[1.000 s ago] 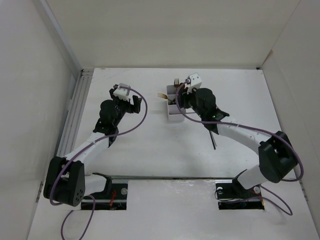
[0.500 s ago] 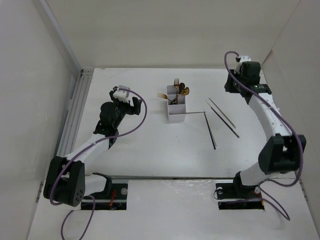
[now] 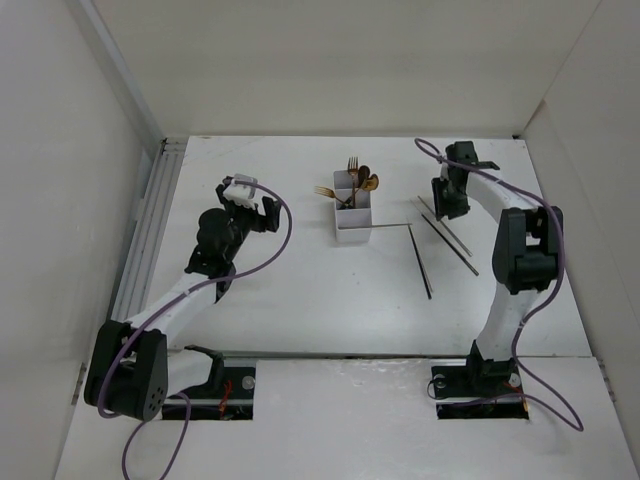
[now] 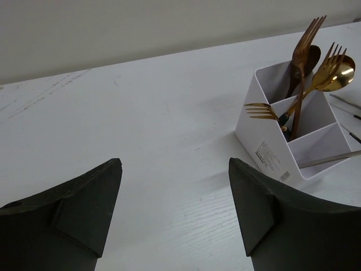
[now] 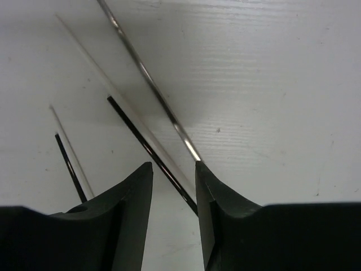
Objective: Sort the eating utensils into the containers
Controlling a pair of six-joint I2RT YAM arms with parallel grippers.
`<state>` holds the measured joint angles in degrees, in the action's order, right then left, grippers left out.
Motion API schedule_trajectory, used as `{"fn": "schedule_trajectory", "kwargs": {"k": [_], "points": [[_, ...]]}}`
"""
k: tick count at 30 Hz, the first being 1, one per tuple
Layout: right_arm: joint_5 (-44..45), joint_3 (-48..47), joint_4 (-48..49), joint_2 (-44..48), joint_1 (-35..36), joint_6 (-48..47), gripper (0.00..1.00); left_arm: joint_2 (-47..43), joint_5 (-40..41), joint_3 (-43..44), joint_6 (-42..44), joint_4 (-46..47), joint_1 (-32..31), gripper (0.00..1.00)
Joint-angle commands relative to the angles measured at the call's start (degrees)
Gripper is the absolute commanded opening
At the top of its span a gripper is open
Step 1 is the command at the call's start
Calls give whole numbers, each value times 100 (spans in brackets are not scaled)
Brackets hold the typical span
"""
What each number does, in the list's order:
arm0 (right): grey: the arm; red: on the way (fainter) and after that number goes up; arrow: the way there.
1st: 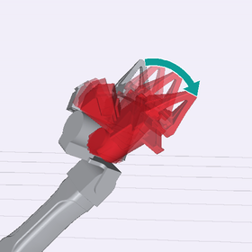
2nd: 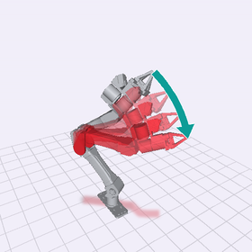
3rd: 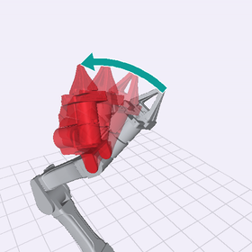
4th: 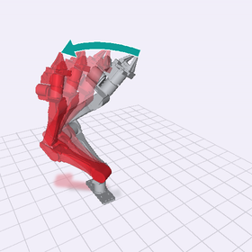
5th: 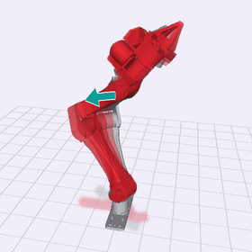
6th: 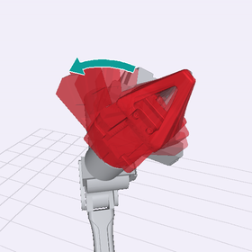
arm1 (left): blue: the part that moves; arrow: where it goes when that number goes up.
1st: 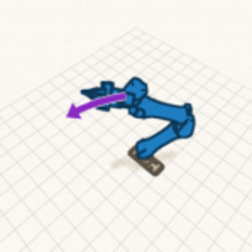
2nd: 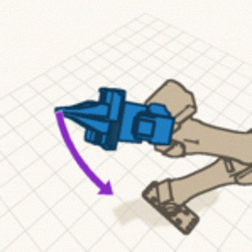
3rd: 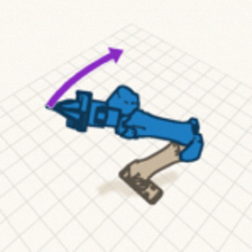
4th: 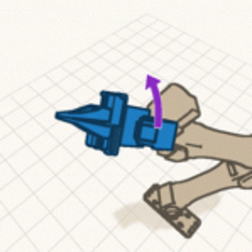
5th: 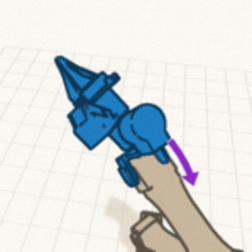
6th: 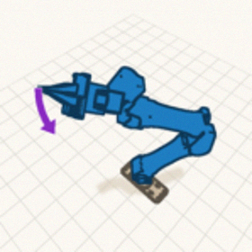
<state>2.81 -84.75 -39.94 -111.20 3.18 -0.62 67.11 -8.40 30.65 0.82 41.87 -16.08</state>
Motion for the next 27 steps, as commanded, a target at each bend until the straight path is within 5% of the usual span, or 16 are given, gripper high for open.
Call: {"fn": "schedule_trajectory", "kwargs": {"k": [1, 22, 27], "points": [[264, -270, -163, -182, 16, -465, 41, -190, 93, -60, -73, 340, -27, 74], [265, -674, -66, -1009, -90, -843, 38, -137, 260, -60, 41, 287, -27, 75], [89, -727, -67, -1062, -194, -896, 7, -137, 313, -60, 41, 348, -27, 75]]}}
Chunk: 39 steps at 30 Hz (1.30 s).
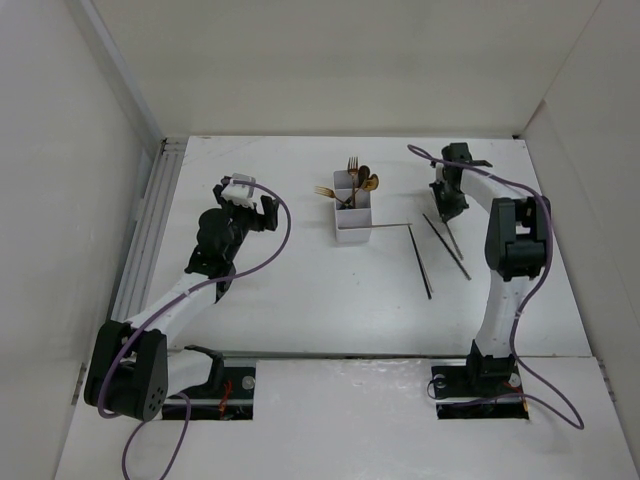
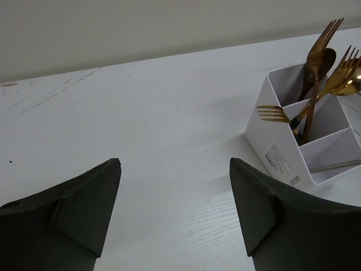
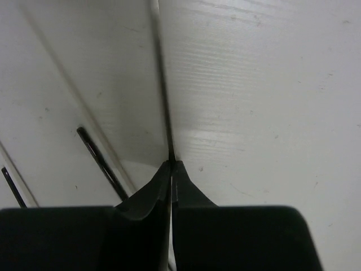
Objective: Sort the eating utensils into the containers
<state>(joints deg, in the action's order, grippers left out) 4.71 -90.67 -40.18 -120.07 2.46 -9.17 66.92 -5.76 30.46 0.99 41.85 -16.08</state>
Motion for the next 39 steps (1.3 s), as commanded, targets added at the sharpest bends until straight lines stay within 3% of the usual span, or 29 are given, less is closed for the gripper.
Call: {"fn": "schedule_trajectory", "kwargs": {"k": [1, 12, 21, 26, 28, 34, 39], "points": [[-102, -135, -42, -175, -123, -41, 0, -117, 49, -40, 24, 351, -27, 75], [338, 313, 933, 721, -228, 73, 0, -117, 49, -40, 24, 298, -27, 75], [566, 1859, 2681, 3006, -228, 749, 0, -65, 49, 66, 76, 245, -27, 75], [698, 2167, 2840, 3726, -228, 1092, 0, -65, -4, 66, 76, 245, -27, 75], [768, 2369, 3233, 4446, -97, 1259, 0, -65, -4, 66, 76, 245, -27, 75], [1067, 2932, 4175, 5651, 974, 1742, 0, -169, -57, 66, 76, 140, -27, 75], [1418, 3556, 5991, 5645, 2439, 2278, 0, -223, 66, 5, 76, 140, -185, 75]]}}
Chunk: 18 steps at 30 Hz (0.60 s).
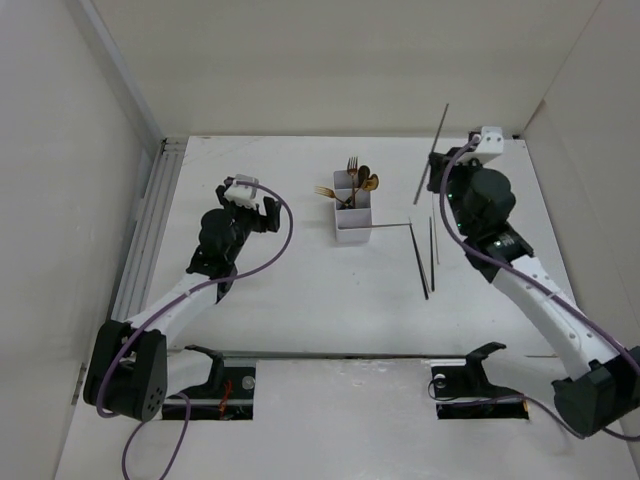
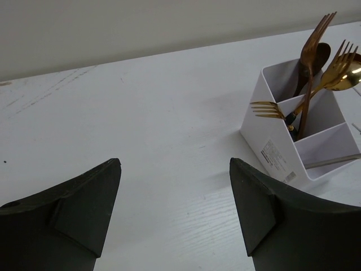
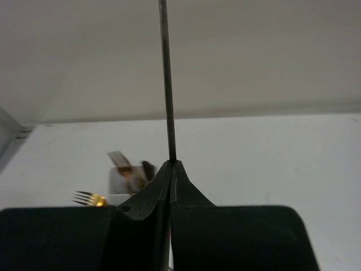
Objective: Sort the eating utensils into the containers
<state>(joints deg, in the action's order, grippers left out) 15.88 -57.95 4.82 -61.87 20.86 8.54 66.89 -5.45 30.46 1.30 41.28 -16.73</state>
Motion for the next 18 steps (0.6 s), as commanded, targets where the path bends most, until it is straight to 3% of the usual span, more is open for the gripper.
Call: {"fn": "schedule_trajectory", "kwargs": {"k": [1, 4, 10, 18], "points": [[363, 476, 1800, -290, 812, 570, 0, -221, 36, 4, 46, 197, -120, 75], [460, 627, 2908, -992, 1455, 570, 0, -221, 194, -57, 98, 197, -321, 75], [320, 759, 4594, -2223, 1640, 667, 0, -168, 756, -242, 239, 442, -743, 80], [267, 829, 4905, -2883, 1640, 438, 0, -1, 827, -242, 134, 557, -744, 80]]}}
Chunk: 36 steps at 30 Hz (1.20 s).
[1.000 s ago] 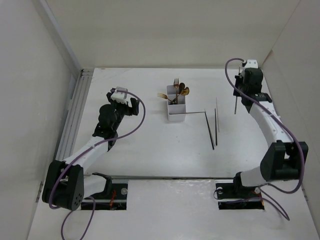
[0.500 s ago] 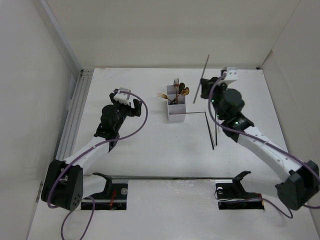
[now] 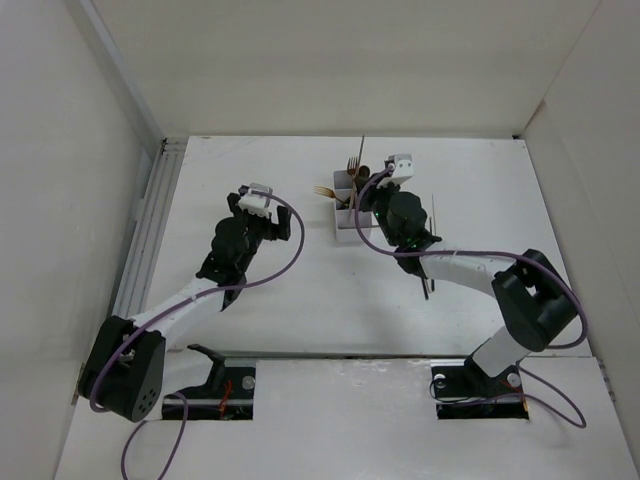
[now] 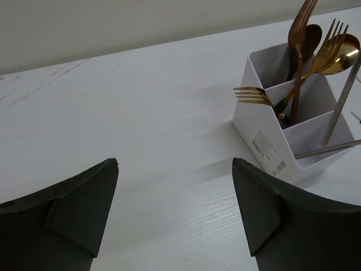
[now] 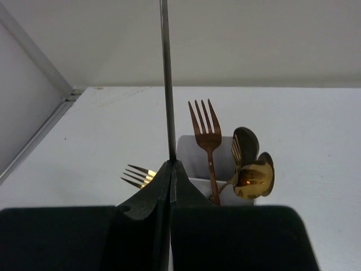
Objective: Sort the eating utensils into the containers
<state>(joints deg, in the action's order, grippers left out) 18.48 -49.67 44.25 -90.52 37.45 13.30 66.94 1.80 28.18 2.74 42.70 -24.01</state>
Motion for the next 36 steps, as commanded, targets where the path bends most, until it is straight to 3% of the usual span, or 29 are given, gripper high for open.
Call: {"fn": "schedule_trajectory", "kwargs": {"k": [1, 7, 17, 26, 30, 33, 34, 36], "points": [[6, 1, 1024, -131, -19, -38, 0, -5, 153, -15, -11, 415, -16, 80], [146, 54, 919, -370, -89, -91, 0, 56, 206, 38, -11, 415, -16, 80], [569, 2, -169, -370, -89, 23, 0, 162, 206, 38, -11, 494, -16, 80], [543, 54, -364, -169, -89, -63, 0, 109, 206, 38, -11, 555, -16, 81], [183, -288, -1038, 419, -37, -581, 9, 109, 206, -15, -11, 494, -16, 81], [182, -1156, -2776, 859, -36, -732, 39, 56, 154, -15, -72, 494, -16, 81], [234, -1411, -3878, 965, -88, -732, 61, 56, 154, -15, -72, 494, -16, 81], [-202, -2106, -4938, 1176, -596, -611, 72, 56, 154, -15, -72, 494, -16, 81]]}}
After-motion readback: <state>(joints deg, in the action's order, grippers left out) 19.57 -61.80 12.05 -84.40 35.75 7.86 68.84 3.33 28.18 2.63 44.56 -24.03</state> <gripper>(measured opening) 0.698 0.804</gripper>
